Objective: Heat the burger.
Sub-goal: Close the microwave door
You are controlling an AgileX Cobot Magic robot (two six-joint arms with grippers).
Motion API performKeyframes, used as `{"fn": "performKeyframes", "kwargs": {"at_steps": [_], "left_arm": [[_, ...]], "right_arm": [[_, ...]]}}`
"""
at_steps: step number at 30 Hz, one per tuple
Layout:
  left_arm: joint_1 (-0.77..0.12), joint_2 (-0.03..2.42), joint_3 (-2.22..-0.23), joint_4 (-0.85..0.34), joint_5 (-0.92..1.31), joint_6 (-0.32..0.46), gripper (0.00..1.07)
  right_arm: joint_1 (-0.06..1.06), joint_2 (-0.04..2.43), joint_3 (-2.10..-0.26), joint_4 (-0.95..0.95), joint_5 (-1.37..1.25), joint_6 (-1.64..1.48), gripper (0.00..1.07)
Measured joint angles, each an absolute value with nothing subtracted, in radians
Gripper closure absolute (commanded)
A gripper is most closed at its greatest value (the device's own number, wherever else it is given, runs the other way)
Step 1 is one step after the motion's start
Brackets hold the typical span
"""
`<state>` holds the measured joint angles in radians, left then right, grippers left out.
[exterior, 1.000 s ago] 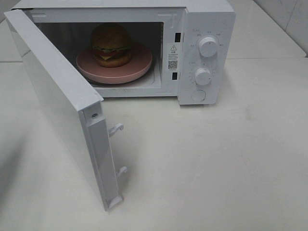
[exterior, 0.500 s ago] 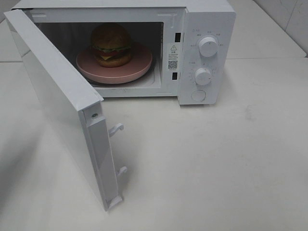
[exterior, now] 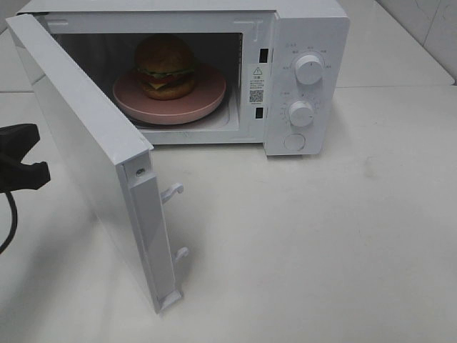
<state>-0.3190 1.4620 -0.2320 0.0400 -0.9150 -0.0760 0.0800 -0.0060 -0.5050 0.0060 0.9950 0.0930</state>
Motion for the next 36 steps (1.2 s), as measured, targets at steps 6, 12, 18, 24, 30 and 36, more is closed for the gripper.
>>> {"fn": "performKeyframes", "kwargs": {"at_steps": [6,12,18,24,30,36], "left_arm": [[-0.427,1.532,-0.263,-0.08,-0.955,-0.061,1.07],[-0.492,1.584,-0.339,-0.135,-0.948,-0.058,1.07],[-0.566,1.635,-0.468,-0.181,-0.881,-0.009,1.07],[-0.608,1.675,-0.587,-0.258,-0.798,0.051,1.07],[-0.614,1.723,-0.698,-0.28,-0.719,0.07,1.07],[-0.614,1.762,-0.779,-0.304,-0.692,0.071,1.07]], "right_arm": [[0.08,-0.006,-0.505,0.006,0.995,0.093,0.32],[0.08,-0.006,-0.505,0.006,0.995,0.093,0.32],[0.08,-0.006,-0.505,0.006,0.995,0.093,0.32],[0.08,-0.006,-0.505,0.006,0.995,0.093,0.32],[0.08,-0.006,-0.505,0.006,0.995,0.093,0.32],[0.08,-0.006,-0.505,0.006,0.995,0.093,0.32]]}}
